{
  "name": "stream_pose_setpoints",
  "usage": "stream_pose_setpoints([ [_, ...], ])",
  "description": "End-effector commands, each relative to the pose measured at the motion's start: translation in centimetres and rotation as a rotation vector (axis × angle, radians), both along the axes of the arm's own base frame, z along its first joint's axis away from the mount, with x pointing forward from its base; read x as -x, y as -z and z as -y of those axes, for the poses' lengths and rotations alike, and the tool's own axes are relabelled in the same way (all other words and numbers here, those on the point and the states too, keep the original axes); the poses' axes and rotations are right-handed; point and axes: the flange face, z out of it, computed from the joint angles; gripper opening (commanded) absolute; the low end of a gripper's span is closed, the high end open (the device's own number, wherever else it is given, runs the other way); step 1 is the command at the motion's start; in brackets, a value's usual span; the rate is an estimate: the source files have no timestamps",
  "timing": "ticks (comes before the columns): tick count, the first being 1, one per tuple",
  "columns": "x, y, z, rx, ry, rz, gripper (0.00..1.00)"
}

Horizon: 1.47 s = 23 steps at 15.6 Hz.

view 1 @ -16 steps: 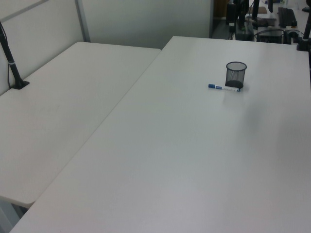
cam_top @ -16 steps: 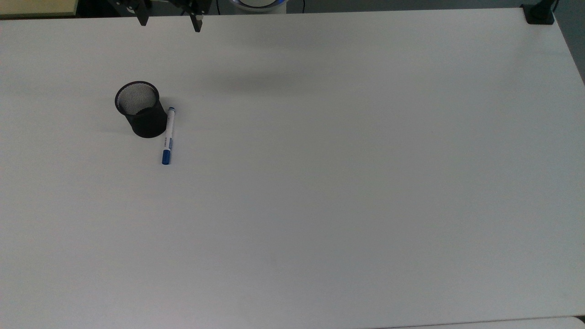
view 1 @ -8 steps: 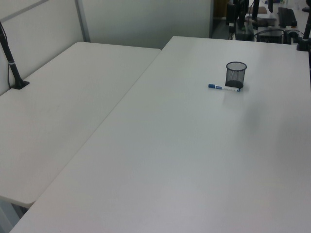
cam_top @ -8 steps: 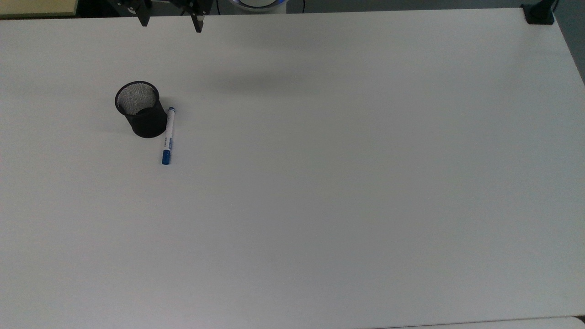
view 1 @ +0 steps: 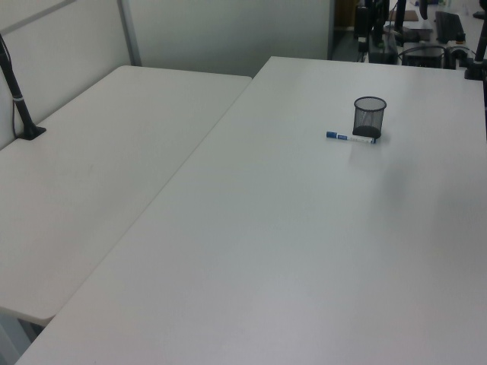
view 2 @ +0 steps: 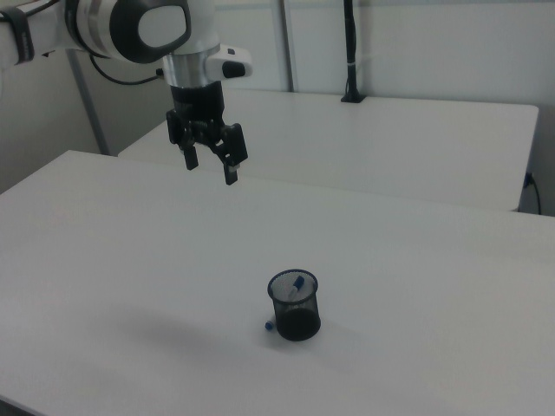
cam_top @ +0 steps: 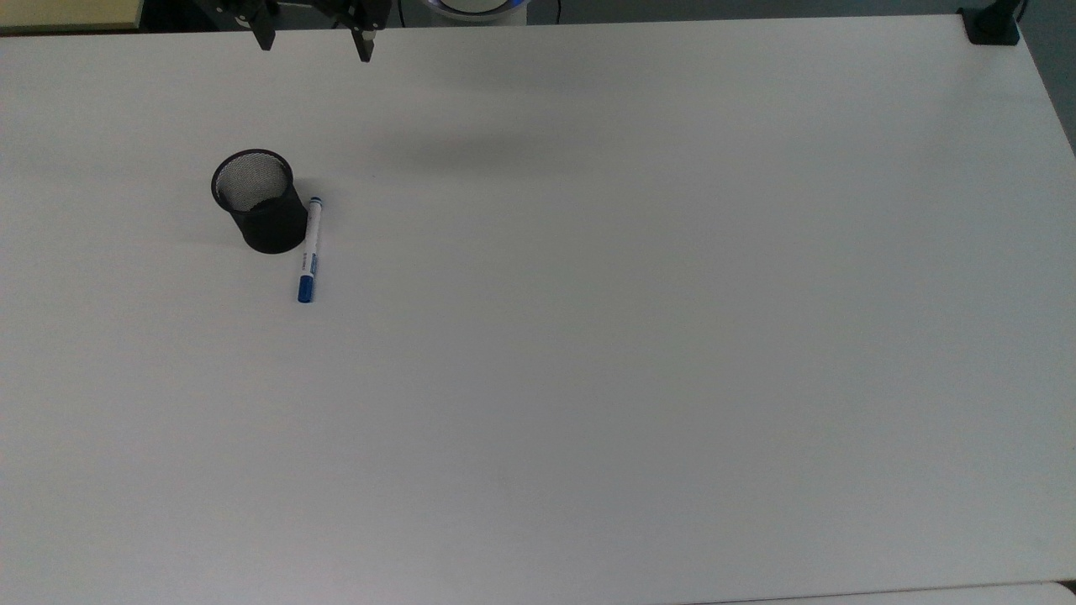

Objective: Insert the marker

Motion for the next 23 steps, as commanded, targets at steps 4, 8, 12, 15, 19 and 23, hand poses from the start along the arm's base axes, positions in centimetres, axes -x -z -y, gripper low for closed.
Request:
stream_pose_setpoints([
  [4,-1.7,1.4,0.7,0.026,0.006,0.043,1.0],
  [8,-4.4,3.6,1.0,0.046,0.008,0.113,1.0],
  [12,-6.7,6.6,0.5,0.058,-0.002,0.132,1.0],
  [15,-8.4,9.8,0.3,0.067,-0.008,0.136,1.0],
  [19,-9.2,11.6,-0.3,0.074,-0.017,0.131,1.0],
  [23,-9.2,11.9,-0.4,0.075,-0.022,0.118,1.0],
])
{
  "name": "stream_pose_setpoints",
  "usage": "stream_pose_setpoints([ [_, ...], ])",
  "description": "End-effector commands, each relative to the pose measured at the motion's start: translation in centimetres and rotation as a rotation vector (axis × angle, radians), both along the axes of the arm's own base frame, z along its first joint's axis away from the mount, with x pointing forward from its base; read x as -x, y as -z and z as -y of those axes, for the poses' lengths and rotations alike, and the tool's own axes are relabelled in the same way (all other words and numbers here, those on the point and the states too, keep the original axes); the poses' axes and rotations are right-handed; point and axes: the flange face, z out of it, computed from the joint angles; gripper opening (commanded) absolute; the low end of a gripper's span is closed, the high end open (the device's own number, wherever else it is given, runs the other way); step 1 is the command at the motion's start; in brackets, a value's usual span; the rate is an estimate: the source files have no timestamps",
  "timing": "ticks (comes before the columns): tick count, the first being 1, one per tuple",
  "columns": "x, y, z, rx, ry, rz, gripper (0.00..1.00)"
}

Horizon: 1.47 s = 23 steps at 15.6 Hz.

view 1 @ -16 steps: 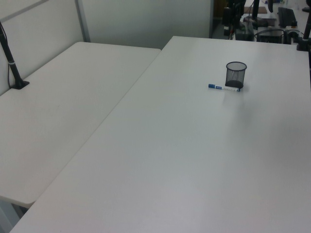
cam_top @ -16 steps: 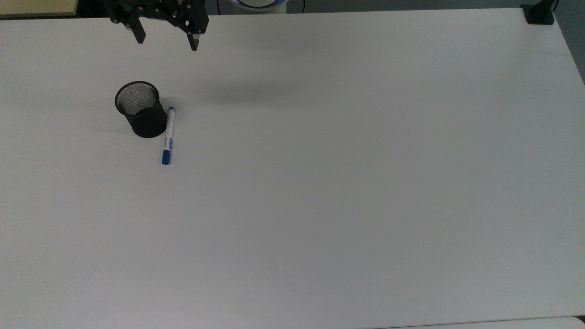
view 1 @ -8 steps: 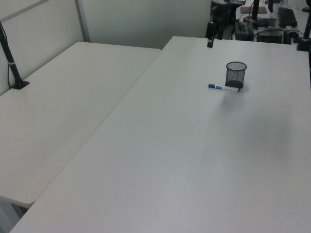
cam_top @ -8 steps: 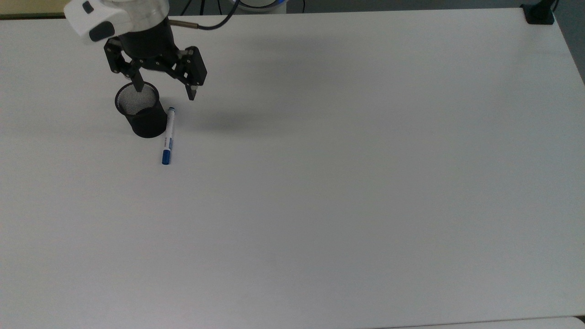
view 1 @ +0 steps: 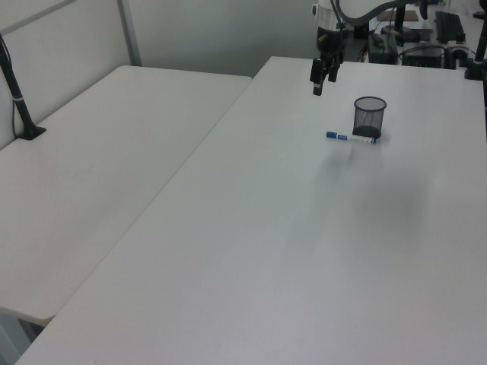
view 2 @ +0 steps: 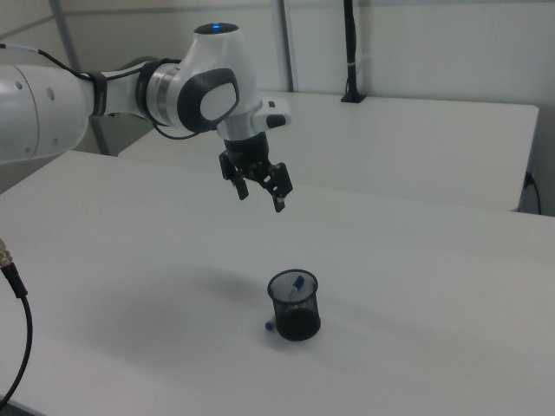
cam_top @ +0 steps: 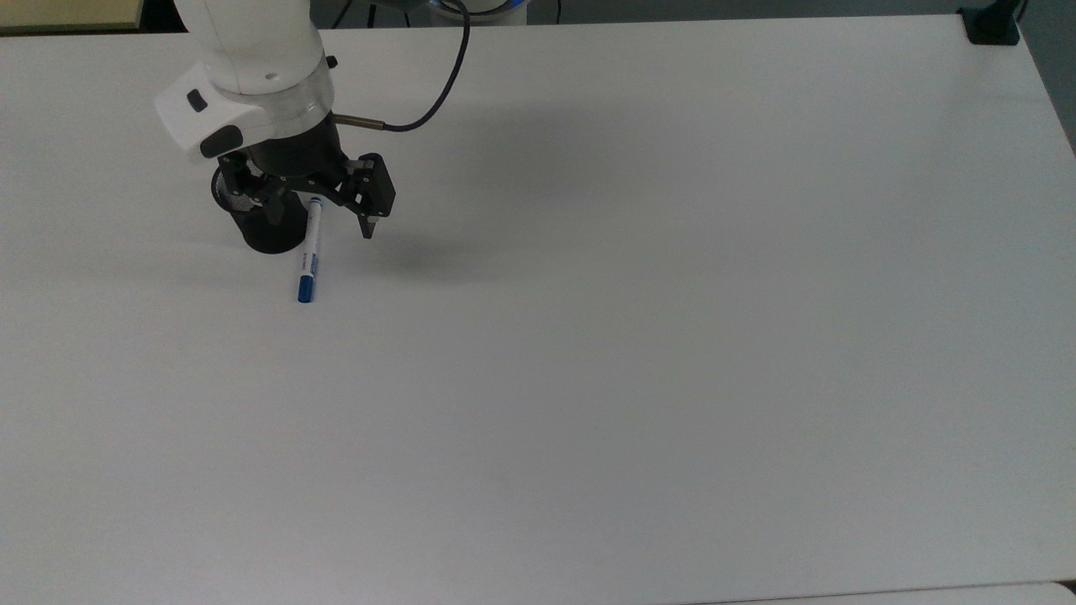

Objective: Insert the marker
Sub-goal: 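Move the gripper down over the blue-capped marker beside the mesh cup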

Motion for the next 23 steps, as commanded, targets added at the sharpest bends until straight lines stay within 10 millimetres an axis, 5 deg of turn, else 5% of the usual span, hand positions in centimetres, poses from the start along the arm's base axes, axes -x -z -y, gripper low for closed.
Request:
stream_pose_setpoints([
  [1,0.0,-0.2,0.0,0.019,-0.012,0.001,1.0],
  [7,-0.2,6.3,0.4,0.053,-0.116,-0.123,0.88],
  [17,0.5,9.3,5.1,0.064,-0.118,-0.18,0.81],
  [23,0.4,11.9,6.3,0.085,-0.122,-0.219,0.79],
])
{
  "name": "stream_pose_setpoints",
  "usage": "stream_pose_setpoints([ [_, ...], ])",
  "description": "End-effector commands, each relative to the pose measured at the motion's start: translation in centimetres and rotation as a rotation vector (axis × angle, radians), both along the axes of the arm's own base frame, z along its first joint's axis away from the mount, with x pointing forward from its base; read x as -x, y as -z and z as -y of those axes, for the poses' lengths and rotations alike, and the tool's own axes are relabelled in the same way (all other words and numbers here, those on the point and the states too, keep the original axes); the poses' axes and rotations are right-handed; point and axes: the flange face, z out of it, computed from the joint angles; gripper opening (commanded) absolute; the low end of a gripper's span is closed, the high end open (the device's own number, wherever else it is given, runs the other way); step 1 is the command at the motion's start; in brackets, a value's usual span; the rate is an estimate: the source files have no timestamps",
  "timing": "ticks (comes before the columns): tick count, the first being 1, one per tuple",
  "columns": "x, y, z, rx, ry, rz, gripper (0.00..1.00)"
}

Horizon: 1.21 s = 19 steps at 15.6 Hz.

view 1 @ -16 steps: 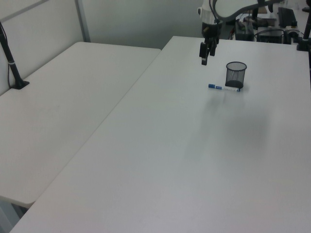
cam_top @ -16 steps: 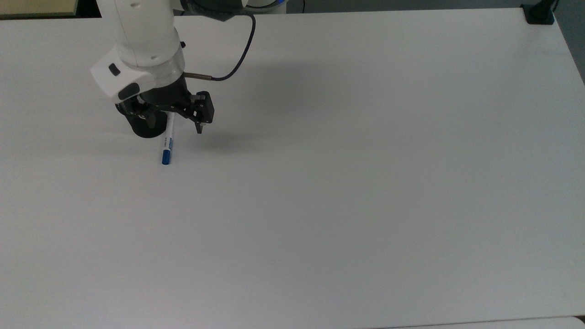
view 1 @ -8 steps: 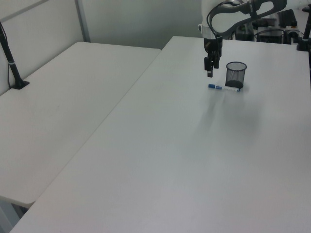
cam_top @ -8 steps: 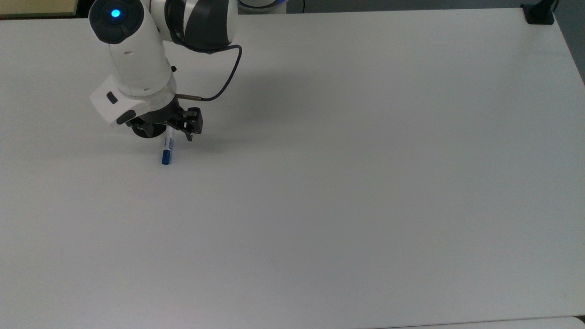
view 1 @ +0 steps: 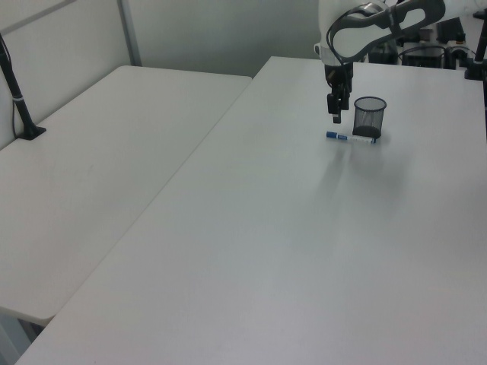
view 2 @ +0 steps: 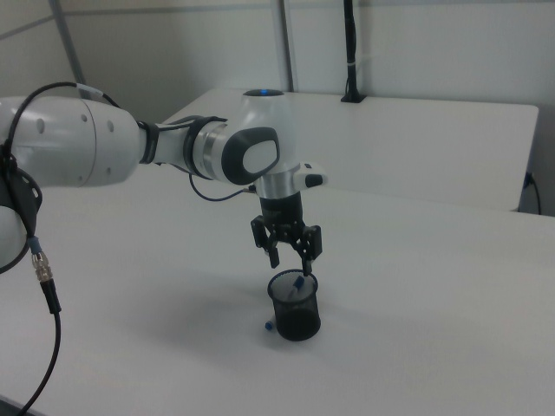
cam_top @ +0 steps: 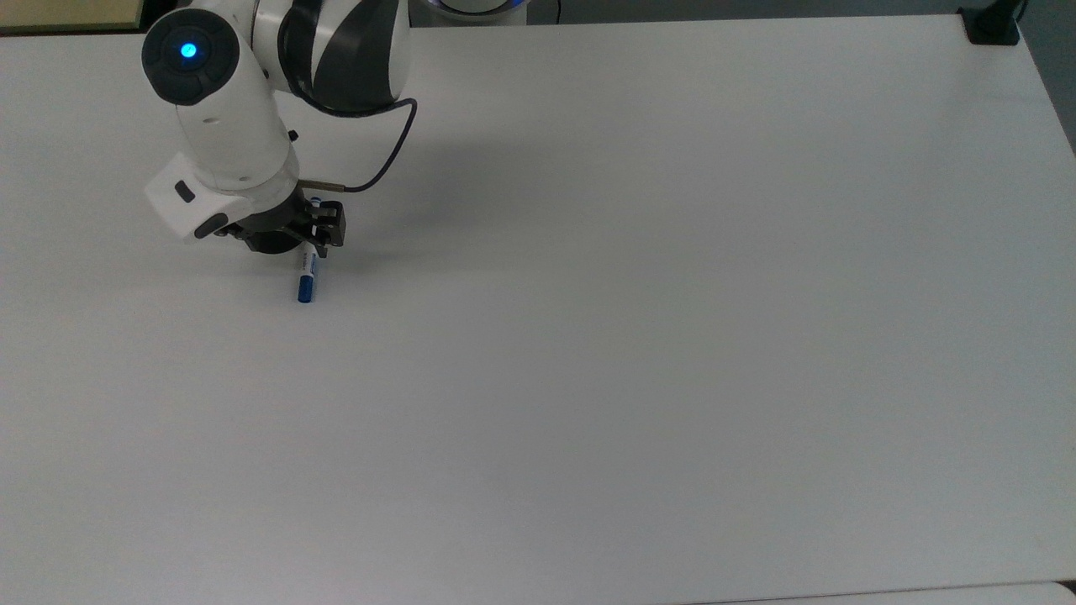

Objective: Insert the marker
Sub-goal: 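Lower the gripper and close it around the marker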

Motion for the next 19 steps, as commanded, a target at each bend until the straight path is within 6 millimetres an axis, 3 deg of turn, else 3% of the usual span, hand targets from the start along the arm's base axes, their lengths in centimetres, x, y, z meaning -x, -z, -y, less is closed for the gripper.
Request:
stream_pose_setpoints([
  [1,0.0,1.3,0.1,0.013,-0.031,-0.023,0.79],
  [5,-0.6,3.8,-1.3,0.015,-0.046,-0.05,0.79],
  [19,-1.3,5.9,-1.4,0.039,-0.066,-0.024,0.55],
])
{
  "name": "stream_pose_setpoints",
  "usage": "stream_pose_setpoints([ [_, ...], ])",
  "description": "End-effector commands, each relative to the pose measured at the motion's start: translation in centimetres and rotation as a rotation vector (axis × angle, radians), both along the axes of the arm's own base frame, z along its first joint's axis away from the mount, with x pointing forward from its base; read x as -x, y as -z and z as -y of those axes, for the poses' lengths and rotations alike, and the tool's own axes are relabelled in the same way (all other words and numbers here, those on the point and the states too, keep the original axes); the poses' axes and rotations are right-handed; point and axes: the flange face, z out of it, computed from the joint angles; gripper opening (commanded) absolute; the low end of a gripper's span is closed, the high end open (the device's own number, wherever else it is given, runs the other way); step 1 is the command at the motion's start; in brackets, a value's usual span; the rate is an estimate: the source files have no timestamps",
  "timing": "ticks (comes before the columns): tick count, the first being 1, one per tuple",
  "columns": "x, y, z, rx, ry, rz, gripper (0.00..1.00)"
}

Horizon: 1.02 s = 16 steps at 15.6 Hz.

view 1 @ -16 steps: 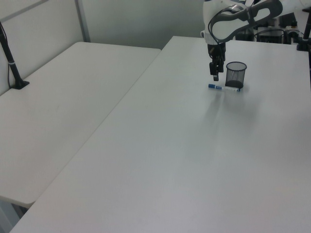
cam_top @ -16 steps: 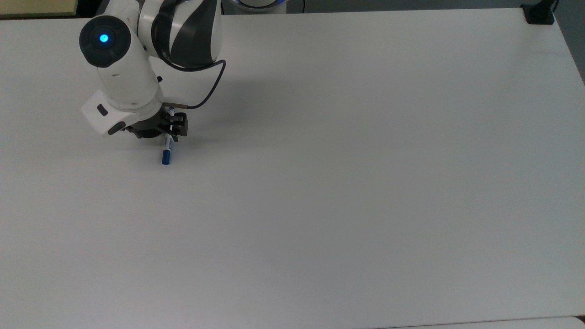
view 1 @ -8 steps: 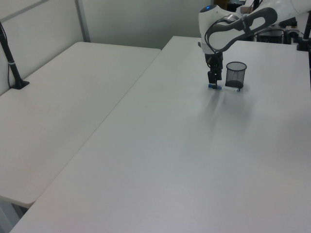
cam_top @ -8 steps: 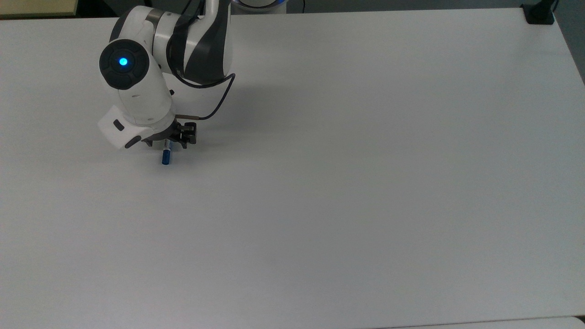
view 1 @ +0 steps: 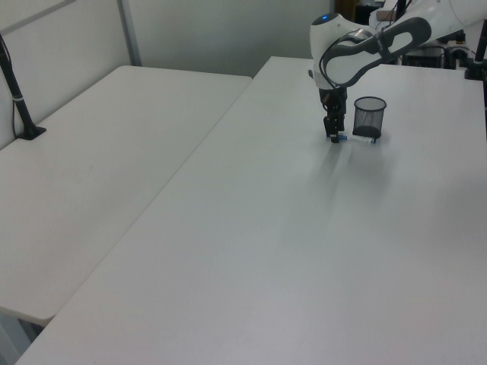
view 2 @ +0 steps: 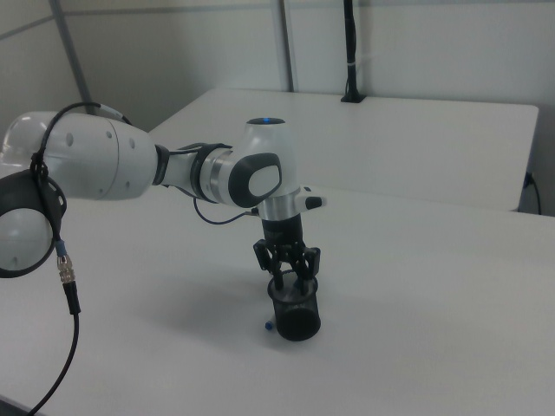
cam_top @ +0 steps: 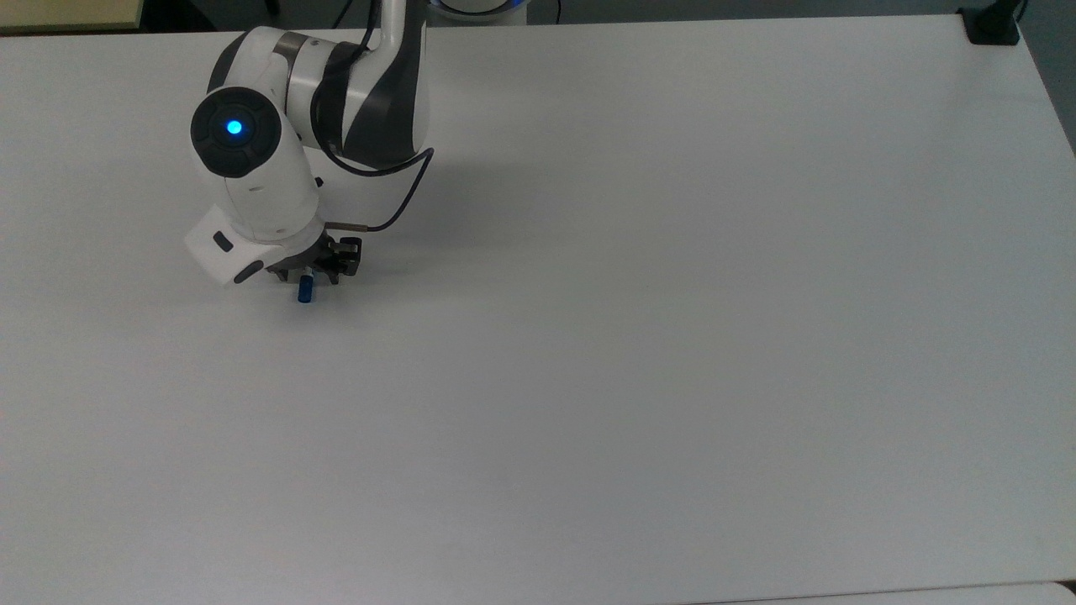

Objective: Insert the marker
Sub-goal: 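Lower the gripper and close it around the marker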

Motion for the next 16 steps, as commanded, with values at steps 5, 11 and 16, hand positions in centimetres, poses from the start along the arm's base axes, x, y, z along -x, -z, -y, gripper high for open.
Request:
stream_pose_setpoints([
  [5,-0.22,0.45,-0.14,0.027,-0.031,0.007,0.33],
  [11,-0.2,1.28,-0.22,0.029,-0.035,-0.006,0.22],
  [16,-0.2,1.18,-0.22,0.03,-0.035,-0.005,0.08],
])
